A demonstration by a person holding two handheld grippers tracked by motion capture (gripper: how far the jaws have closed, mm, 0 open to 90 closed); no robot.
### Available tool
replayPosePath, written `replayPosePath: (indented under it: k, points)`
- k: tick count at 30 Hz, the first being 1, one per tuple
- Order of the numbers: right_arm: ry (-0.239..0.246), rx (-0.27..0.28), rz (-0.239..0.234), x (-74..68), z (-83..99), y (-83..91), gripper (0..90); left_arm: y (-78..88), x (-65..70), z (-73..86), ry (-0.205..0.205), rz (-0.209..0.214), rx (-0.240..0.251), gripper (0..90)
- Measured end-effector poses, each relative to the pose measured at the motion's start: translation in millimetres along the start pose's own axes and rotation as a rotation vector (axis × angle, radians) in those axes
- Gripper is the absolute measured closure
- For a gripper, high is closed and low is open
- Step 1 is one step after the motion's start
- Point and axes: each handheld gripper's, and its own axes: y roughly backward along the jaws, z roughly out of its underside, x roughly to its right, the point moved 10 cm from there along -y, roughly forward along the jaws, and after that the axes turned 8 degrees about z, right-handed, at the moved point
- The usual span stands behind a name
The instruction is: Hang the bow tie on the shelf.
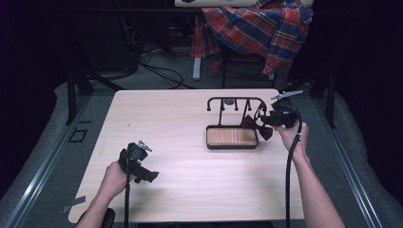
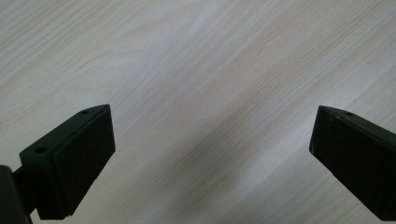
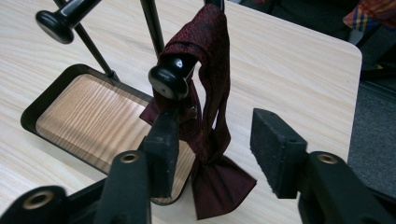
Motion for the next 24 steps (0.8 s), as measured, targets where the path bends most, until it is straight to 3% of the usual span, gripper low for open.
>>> replayPosePath:
  k: [12,24]
  points:
    - [0.023,-0.008,-0.020,6.1,9.8,21.7,39.6,0.0,1.3,-0.5,-0.006,-0.001,0.000,0.3]
    - [0.071,-0.057,-0.048,-4.3,24.2,36.4,28.3,0.4,0.8,0.1,-0.001,-0.003,0.001,0.3]
